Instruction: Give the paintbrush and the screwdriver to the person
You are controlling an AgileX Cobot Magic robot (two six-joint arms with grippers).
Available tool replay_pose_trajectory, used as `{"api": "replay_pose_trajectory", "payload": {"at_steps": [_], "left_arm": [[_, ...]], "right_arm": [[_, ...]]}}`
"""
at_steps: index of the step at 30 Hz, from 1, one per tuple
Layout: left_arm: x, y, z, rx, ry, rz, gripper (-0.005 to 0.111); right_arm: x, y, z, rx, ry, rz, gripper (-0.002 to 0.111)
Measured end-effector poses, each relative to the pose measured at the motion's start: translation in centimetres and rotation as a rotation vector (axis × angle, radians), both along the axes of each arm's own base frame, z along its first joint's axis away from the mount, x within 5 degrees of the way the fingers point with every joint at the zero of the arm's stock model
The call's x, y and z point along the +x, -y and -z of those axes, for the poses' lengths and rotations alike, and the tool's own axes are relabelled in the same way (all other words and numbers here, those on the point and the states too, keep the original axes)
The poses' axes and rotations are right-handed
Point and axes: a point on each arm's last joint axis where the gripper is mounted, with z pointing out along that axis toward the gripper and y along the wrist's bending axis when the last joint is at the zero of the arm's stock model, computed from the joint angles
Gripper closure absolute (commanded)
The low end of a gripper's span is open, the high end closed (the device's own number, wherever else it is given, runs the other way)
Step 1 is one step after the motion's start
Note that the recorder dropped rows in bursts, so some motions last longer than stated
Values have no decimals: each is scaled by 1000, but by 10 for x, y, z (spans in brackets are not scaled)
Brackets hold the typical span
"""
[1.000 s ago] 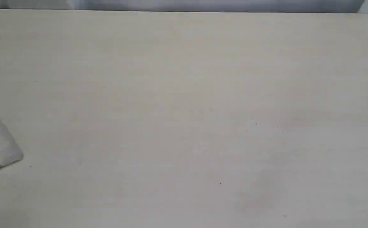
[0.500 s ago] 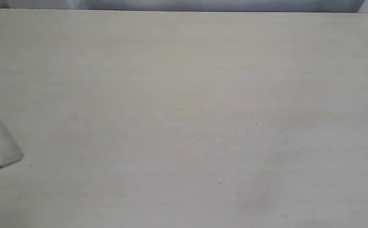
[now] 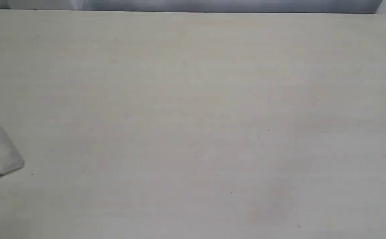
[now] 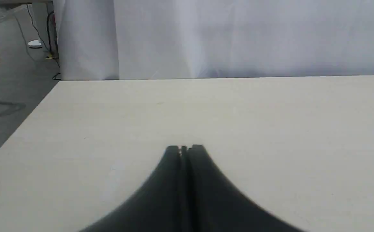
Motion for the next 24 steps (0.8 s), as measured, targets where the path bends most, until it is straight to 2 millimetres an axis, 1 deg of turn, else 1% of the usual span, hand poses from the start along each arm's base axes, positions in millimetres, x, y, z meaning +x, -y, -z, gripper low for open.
{"api": "replay_pose_trajectory", "payload": {"at_steps": [24], "left_arm": [[0, 0, 0, 0, 0, 0, 107]], "right_arm": [[0, 0, 1, 6, -10, 0, 104]]}}
